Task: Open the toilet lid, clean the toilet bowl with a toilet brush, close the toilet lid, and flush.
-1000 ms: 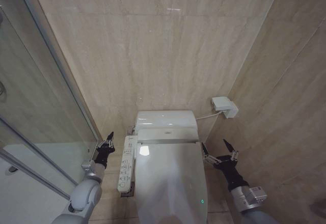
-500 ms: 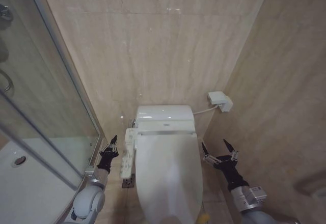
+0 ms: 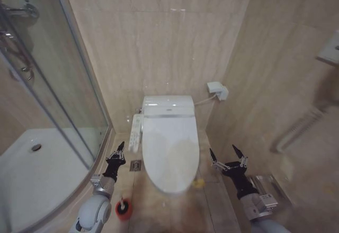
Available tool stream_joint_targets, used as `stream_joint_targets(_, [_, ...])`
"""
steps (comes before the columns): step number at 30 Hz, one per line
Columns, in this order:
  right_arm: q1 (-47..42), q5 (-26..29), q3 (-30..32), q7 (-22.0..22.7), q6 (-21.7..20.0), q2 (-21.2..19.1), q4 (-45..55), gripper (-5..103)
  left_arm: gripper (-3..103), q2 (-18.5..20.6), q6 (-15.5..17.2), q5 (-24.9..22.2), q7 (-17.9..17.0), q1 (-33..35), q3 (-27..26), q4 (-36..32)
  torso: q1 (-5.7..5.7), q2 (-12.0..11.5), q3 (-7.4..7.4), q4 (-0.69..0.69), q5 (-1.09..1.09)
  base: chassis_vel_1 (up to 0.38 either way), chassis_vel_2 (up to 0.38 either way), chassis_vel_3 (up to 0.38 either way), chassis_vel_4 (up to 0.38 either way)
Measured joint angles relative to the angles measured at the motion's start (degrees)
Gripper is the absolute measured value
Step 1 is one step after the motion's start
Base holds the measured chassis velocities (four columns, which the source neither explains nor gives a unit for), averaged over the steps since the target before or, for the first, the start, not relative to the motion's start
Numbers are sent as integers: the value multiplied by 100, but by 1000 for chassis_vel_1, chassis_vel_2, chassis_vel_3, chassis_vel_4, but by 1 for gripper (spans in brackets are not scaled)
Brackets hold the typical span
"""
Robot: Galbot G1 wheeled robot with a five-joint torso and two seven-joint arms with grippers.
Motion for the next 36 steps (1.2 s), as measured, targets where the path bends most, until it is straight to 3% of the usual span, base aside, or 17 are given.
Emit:
stream_joint_targets(2, [7, 1, 7, 5, 3, -5, 3, 100, 0, -7, -10, 6, 6, -8, 13, -13, 8, -4, 5, -6, 9, 296, -314, -308, 300])
stream_joint_targets(3, [2, -1, -5, -1, -5, -1, -5, 100, 0, -7, -10, 10, 2, 0, 11, -9, 18, -12, 13, 8, 20, 315, -314, -283, 388])
stream_joint_targets(4, [6, 0, 6, 2, 1, -6, 1, 100, 0, -16, -10, 12, 4, 3, 29, -10, 6, -6, 5, 0, -1, 233, -275, -283, 388])
stream_joint_targets(5, [5, 0, 2, 1, 2, -1, 3, 100, 0, -19, -14, 14, 3, -4, 30, -21, 0, -1, 0, -5, 8, 233, -263, -229, 265])
stream_joint_targets(6, [1, 0, -1, 1, -2, -1, -1, 100, 0, -17, -13, 15, 0, 1, 28, -20, 2, -3, 4, 2, 16, 293, -263, -229, 309])
stream_joint_targets(8, [7, 0, 1, 2, -2, -3, -1, 100, 0, -23, -13, 16, 1, 4, 45, -20, 7, -6, 7, 5, 11, 293, -264, -285, 309])
stream_joint_targets(10, [2, 0, 0, 1, -1, -1, 0, 100, 0, -29, -15, 21, -1, 11, 53, -21, 1, -2, 2, -1, 4, 197, -198, -255, 182])
stream_joint_targets(14, [2, 0, 0, 1, -1, -1, -1, 100, 0, -42, -18, 34, -2, 22, 66, -31, 4, -4, 4, -1, 9, 102, -69, -124, 38])
stream_joint_targets(31, [7, 0, 0, 1, -1, -1, -1, 100, 0, -165, -7, 106, -92, 173, 190, -242, 7, -7, 5, 0, 8, -27, 18, 33, -15])
stream_joint_targets(36, [6, 0, 0, 1, -1, -1, -2, 100, 0, -213, 43, 236, -182, 458, 225, -633, 7, -6, 5, 0, 8, 0, 0, 0, 0])
